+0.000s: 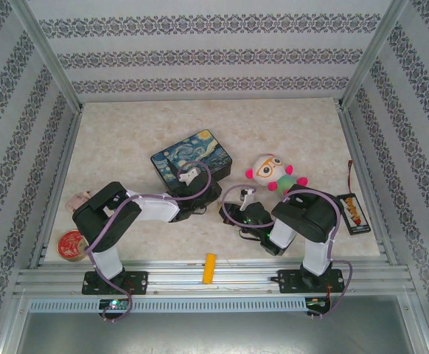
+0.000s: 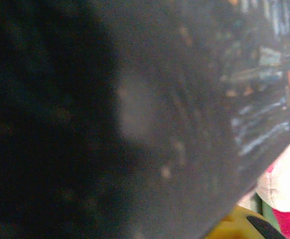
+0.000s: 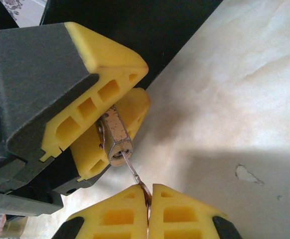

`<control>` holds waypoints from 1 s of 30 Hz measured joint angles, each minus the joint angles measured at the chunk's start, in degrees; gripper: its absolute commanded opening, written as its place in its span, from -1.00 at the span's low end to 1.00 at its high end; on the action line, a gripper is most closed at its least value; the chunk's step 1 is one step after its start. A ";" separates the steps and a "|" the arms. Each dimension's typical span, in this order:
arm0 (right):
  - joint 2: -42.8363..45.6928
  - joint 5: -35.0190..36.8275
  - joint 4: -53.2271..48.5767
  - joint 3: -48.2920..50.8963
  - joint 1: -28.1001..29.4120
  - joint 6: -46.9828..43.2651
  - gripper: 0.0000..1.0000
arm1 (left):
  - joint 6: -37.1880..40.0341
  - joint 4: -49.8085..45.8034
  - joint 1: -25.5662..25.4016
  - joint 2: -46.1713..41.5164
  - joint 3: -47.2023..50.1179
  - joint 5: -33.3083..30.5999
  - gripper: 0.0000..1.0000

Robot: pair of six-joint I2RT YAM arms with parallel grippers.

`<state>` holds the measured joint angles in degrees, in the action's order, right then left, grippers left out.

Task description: Unlock the padlock with the key

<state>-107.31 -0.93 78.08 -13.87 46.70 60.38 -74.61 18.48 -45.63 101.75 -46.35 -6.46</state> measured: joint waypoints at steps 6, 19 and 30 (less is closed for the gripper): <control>0.02 -0.48 0.13 0.00 -0.11 1.90 -1.00 | 0.00 0.00 0.00 0.00 0.00 0.02 -0.68; 2.58 -1.60 -2.05 0.17 -1.60 2.27 -1.00 | -0.09 0.00 0.00 -0.02 0.00 0.04 -0.68; 2.03 -2.64 -1.51 -0.04 -1.99 2.29 -1.00 | -0.04 -0.02 0.00 -0.04 0.00 0.02 -0.68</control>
<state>-105.27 -3.57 76.58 -13.91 44.71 62.67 -74.65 18.46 -45.63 101.71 -46.35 -6.44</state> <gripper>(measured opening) 0.056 0.301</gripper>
